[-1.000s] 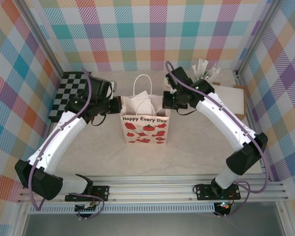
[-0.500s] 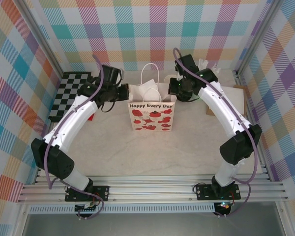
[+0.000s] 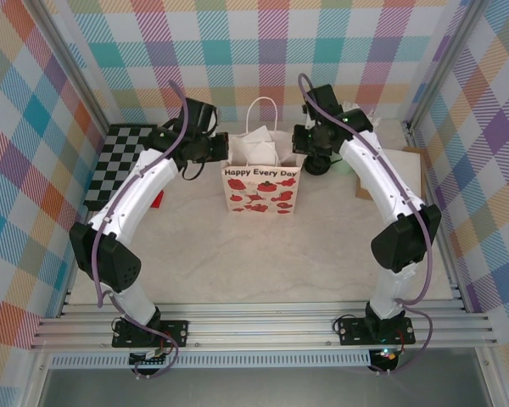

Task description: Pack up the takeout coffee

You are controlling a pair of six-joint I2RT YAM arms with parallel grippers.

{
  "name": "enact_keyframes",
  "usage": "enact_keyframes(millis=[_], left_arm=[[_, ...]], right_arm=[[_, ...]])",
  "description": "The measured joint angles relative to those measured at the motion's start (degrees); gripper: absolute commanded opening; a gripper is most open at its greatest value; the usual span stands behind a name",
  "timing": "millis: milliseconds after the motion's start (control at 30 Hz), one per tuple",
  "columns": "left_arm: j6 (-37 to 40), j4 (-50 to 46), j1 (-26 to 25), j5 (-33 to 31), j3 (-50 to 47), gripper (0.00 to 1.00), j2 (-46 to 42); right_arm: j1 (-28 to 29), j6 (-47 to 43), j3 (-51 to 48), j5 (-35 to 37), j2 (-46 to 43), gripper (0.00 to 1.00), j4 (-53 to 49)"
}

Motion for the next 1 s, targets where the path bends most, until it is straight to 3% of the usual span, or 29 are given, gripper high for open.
enact_keyframes(millis=[167, 267, 333, 500, 600, 767, 1000], left_arm=[[0.2, -3.8, 0.4, -1.0, 2.9, 0.27, 0.6], [0.8, -5.1, 0.8, -2.5, 4.4, 0.39, 0.6], [1.4, -5.3, 1.3, -3.6, 4.8, 0.5, 0.5], [3.0, -3.5, 3.3, -8.3, 0.3, 0.93, -4.4], [4.0, 0.5, 4.6, -12.7, -9.4, 1.0, -13.3], [5.6, 10.0, 6.1, -24.8, -27.8, 1.0, -28.3], [2.9, 22.5, 12.2, -38.5, -54.0, 1.0, -34.8]], right_arm=[[-0.1, -1.2, 4.1, 0.0, 1.0, 0.45, -1.4], [-0.1, -1.9, 6.8, 0.0, 0.7, 0.52, -2.2], [-0.1, -1.9, 7.1, 0.2, -0.3, 0.65, -2.4], [-0.1, -2.6, -3.1, 3.1, -10.4, 1.0, 1.7], [-0.2, -3.5, -16.0, 8.1, -21.8, 1.0, 7.8], [-1.8, -4.8, -34.8, 19.3, -37.2, 1.0, 18.5], [-9.8, -5.3, -60.9, 27.8, -43.5, 1.0, 31.8]])
